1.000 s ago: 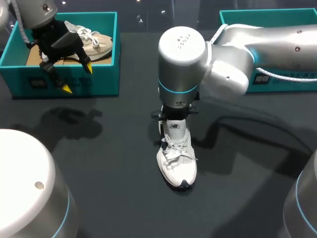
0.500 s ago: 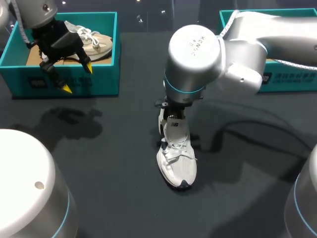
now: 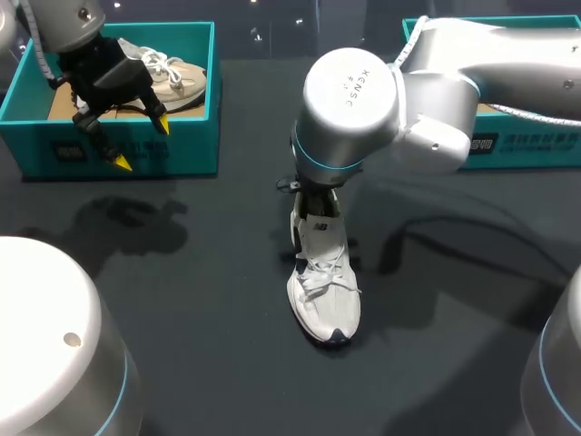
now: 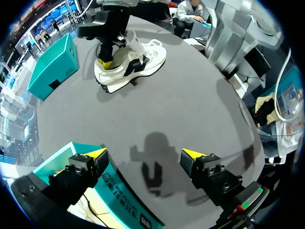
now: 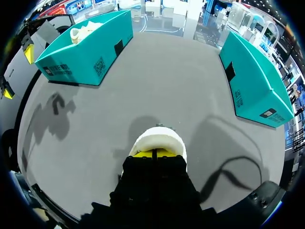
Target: Take the shoe out of the shoebox, open the shoe tongue, remove and reinsert the insole, then place the shoe into the shoebox
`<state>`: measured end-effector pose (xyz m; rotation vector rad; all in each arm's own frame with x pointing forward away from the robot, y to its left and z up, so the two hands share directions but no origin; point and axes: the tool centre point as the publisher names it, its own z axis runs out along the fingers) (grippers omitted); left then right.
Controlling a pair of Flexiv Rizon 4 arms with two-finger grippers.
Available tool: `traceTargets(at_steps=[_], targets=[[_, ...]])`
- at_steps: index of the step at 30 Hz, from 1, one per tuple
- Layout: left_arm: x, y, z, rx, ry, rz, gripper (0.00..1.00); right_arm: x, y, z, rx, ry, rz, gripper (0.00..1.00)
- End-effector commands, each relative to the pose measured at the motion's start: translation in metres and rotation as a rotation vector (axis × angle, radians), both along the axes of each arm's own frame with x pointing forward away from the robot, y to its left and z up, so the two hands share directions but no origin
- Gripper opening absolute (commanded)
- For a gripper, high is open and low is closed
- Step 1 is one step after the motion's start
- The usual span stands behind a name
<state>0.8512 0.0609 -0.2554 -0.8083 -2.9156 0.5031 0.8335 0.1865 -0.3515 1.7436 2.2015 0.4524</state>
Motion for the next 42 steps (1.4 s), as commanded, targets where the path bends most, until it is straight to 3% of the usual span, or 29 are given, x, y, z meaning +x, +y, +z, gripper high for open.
traceTargets(at_steps=[1,6,11,15,20,25,29,37,42], targets=[[0.0,0.0,0.0,0.001,0.0,-0.001,1.0,0.008,0.012,-0.016,-0.039,0.003,-0.016,0.0],[0.0,0.0,0.0,0.001,0.0,-0.001,1.0,0.013,0.009,-0.041,-0.037,0.042,-0.026,0.0],[0.0,0.0,0.0,0.001,0.0,-0.001,1.0,0.005,0.004,-0.069,-0.035,0.136,-0.057,0.0],[0.0,0.0,0.0,0.001,0.0,-0.001,1.0,-0.013,0.0,-0.087,-0.027,0.228,-0.091,0.0],[0.0,0.0,0.0,0.001,0.0,-0.001,1.0,-0.042,-0.004,-0.094,-0.019,0.306,-0.131,0.0],[0.0,0.0,0.0,0.001,0.0,-0.001,1.0,-0.064,-0.01,-0.092,-0.022,0.344,-0.161,0.0],[0.0,0.0,0.0,0.001,0.0,-0.001,1.0,-0.07,-0.015,-0.075,-0.022,0.306,-0.172,0.0],[0.0,0.0,0.0,0.001,0.0,-0.001,1.0,-0.052,-0.028,-0.027,-0.02,0.142,-0.159,0.0],[0.0,0.0,0.0,0.001,0.0,-0.001,1.0,-0.036,-0.026,-0.021,-0.017,0.109,-0.124,0.0]])
